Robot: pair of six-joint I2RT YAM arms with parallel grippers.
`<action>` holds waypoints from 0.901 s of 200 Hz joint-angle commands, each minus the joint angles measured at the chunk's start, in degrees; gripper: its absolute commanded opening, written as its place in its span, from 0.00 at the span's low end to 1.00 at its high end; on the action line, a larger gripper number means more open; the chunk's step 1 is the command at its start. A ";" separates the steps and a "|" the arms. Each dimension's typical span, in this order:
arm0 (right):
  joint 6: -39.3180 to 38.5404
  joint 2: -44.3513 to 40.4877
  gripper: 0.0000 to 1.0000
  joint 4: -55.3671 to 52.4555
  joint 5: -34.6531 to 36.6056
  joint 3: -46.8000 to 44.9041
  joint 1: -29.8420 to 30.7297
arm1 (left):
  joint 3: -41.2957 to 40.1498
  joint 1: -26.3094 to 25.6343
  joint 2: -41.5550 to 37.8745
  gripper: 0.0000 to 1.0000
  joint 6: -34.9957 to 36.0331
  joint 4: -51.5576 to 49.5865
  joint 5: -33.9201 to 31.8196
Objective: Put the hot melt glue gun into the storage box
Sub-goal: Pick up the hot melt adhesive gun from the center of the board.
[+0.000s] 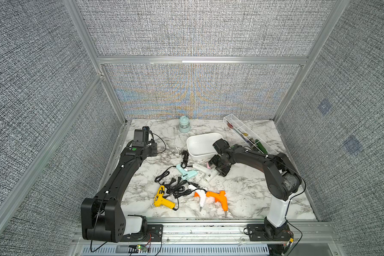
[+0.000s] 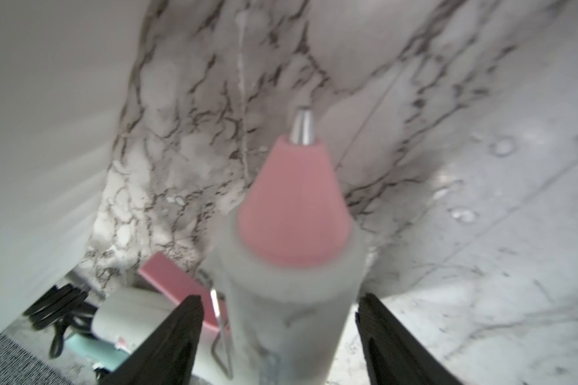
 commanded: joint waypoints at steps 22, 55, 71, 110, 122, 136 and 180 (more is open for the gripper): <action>1.82 -2.92 0.76 -4.99 7.05 -2.86 0.18 | 0.14 -0.03 -0.04 0.54 0.32 -0.64 -0.49; 0.95 -1.73 0.70 -4.92 9.02 -0.88 0.36 | 0.30 0.01 0.29 0.54 0.31 -0.47 -0.49; 0.92 -0.59 0.65 -3.83 8.96 -1.01 0.18 | 0.39 0.01 0.30 0.54 0.24 -0.52 -0.47; 2.03 1.13 0.52 0.68 6.58 -2.53 0.23 | 0.32 0.01 0.02 0.54 0.49 -0.65 -0.75; 1.79 0.99 0.45 0.97 6.37 -2.45 0.25 | 0.33 -0.03 -0.02 0.54 0.58 -0.79 -0.84; 0.21 0.01 0.37 0.96 6.67 -2.20 0.20 | 0.36 0.01 -0.04 0.54 0.58 -0.86 -0.82; -15.07 -3.89 0.19 -4.42 10.12 4.23 -0.55 | 0.41 0.00 0.04 0.54 0.67 -0.91 -0.80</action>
